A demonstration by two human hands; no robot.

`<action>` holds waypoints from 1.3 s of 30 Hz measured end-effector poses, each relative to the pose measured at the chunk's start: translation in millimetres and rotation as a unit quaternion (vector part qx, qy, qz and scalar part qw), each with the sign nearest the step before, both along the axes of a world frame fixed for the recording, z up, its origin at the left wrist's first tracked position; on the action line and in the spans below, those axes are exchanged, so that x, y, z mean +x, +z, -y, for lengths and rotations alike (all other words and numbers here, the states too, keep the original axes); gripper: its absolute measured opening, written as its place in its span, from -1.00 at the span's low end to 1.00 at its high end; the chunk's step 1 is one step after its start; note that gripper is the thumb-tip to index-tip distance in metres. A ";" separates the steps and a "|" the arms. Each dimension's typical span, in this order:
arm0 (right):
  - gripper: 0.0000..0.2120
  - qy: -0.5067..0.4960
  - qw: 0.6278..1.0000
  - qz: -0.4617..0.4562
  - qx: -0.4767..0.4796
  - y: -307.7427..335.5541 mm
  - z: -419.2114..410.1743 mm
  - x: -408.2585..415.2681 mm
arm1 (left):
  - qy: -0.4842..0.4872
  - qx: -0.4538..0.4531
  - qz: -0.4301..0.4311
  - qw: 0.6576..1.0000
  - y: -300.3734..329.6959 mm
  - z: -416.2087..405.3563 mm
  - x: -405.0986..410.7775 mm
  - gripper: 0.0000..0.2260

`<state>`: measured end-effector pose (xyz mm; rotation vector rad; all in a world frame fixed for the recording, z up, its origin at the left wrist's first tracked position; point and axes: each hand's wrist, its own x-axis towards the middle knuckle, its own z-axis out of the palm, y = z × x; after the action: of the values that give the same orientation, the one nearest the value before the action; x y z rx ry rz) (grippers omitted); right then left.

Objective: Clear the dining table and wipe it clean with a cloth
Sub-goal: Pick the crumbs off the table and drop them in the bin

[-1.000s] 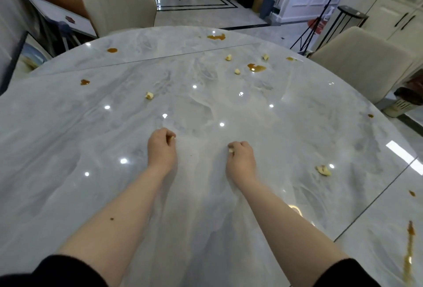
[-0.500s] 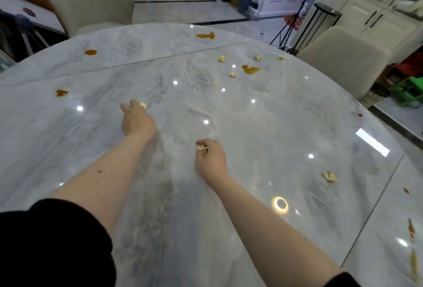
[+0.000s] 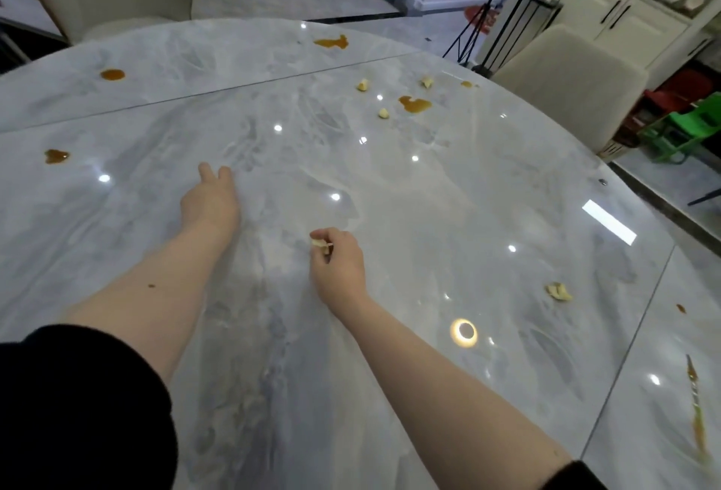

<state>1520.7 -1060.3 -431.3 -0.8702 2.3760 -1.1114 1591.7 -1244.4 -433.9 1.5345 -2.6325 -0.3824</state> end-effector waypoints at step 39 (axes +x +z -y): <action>-0.87 -0.199 0.956 0.181 -0.120 94.2 -406.5 -114.5 | 0.139 0.585 -0.342 0.722 81.7 -473.0 -119.2 -0.79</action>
<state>1406.2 -653.9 -337.2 -0.2177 2.1805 -1.5847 1472.5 -771.4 -352.2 1.4004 -1.4203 -2.3126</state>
